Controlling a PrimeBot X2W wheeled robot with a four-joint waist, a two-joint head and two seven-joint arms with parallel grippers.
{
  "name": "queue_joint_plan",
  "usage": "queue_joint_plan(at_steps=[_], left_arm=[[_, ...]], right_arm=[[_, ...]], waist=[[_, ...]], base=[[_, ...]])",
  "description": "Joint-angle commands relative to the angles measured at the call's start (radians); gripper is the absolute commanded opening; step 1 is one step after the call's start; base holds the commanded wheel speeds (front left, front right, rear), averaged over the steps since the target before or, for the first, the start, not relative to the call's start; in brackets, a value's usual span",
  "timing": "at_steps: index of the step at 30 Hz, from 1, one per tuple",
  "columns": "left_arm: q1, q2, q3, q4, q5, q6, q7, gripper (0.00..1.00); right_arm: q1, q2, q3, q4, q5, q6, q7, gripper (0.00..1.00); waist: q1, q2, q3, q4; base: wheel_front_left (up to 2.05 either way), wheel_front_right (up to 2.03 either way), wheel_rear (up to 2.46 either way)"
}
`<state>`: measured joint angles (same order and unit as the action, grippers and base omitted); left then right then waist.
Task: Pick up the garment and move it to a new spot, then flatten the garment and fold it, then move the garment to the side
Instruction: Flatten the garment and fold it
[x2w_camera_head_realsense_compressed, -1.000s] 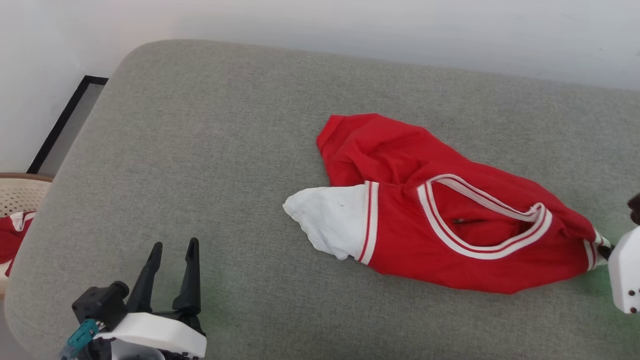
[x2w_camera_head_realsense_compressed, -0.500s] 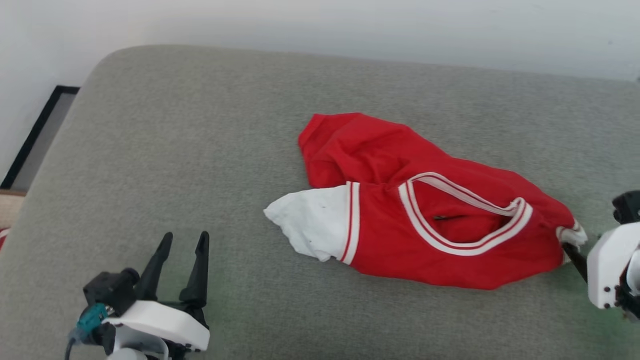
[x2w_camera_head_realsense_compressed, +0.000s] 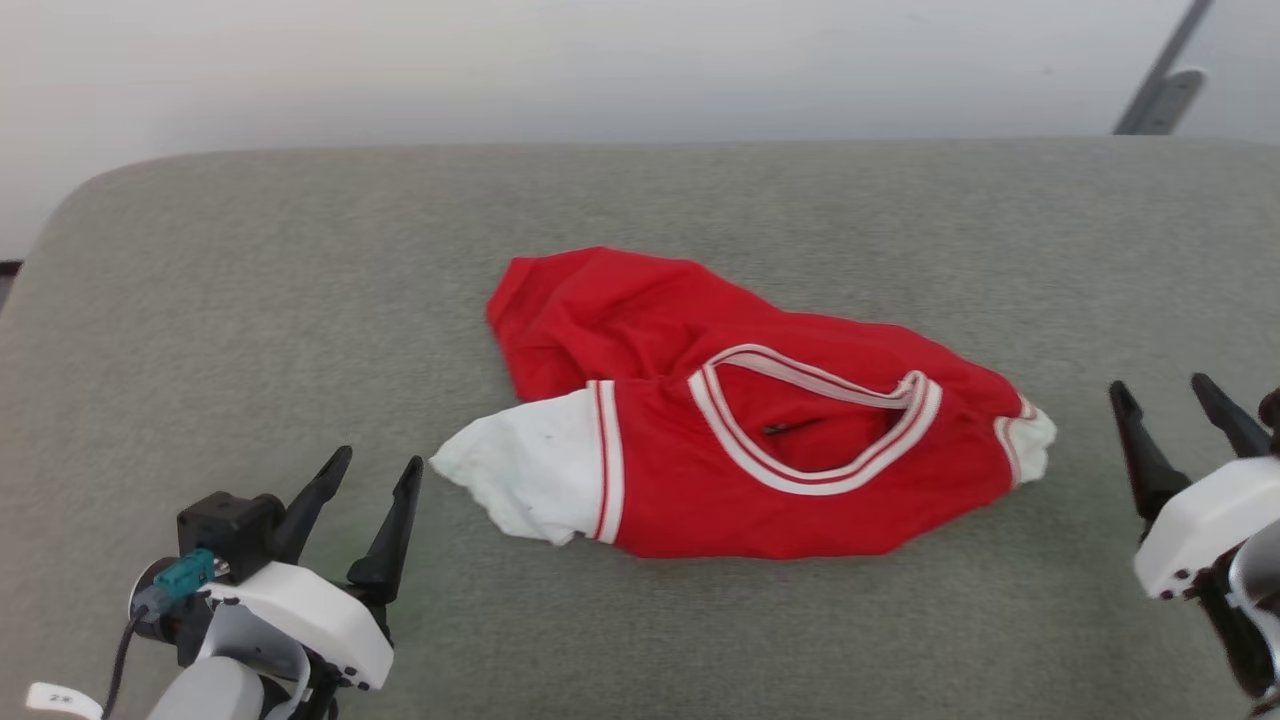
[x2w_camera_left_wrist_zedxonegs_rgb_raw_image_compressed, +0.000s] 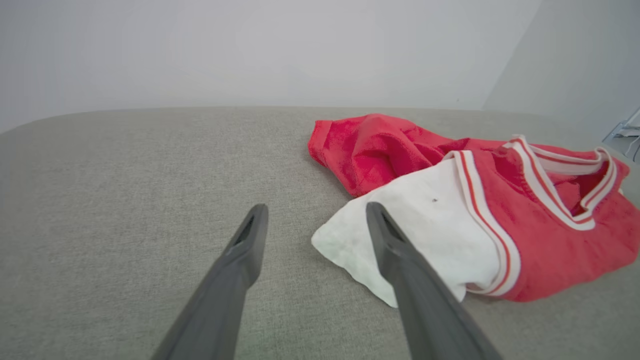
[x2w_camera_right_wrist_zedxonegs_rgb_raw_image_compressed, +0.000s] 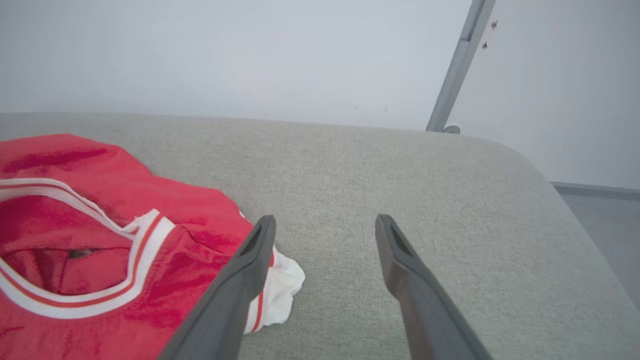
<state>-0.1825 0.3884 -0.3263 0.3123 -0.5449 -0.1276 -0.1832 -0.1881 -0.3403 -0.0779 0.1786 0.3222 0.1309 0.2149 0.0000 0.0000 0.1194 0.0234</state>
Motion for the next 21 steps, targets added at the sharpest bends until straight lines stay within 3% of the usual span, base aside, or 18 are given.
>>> queue_joint_plan(at_steps=[1, 10, 21], left_arm=[[-0.013, 0.008, -0.007, 0.001, -0.007, -0.003, 0.005, 1.00], [-0.068, 0.098, -0.106, 0.032, -0.069, -0.003, 0.071, 1.00], [-0.190, 0.173, -0.229, 0.145, -0.139, -0.003, 0.230, 1.00]], right_arm=[[0.017, 0.018, -0.008, -0.018, -0.013, 0.000, -0.023, 1.00], [0.091, 0.191, -0.069, -0.156, -0.151, 0.000, -0.227, 1.00], [0.142, 0.267, -0.019, -0.201, -0.160, 0.000, -0.228, 1.00]], waist=[[0.0000, 0.0000, -0.004, -0.029], [0.0000, 0.0000, 0.000, -0.126], [0.0000, 0.0000, 0.034, -0.174]], base=[[0.00, 0.00, 0.00], [0.00, 0.00, 0.00], [0.00, 0.00, 0.00]])
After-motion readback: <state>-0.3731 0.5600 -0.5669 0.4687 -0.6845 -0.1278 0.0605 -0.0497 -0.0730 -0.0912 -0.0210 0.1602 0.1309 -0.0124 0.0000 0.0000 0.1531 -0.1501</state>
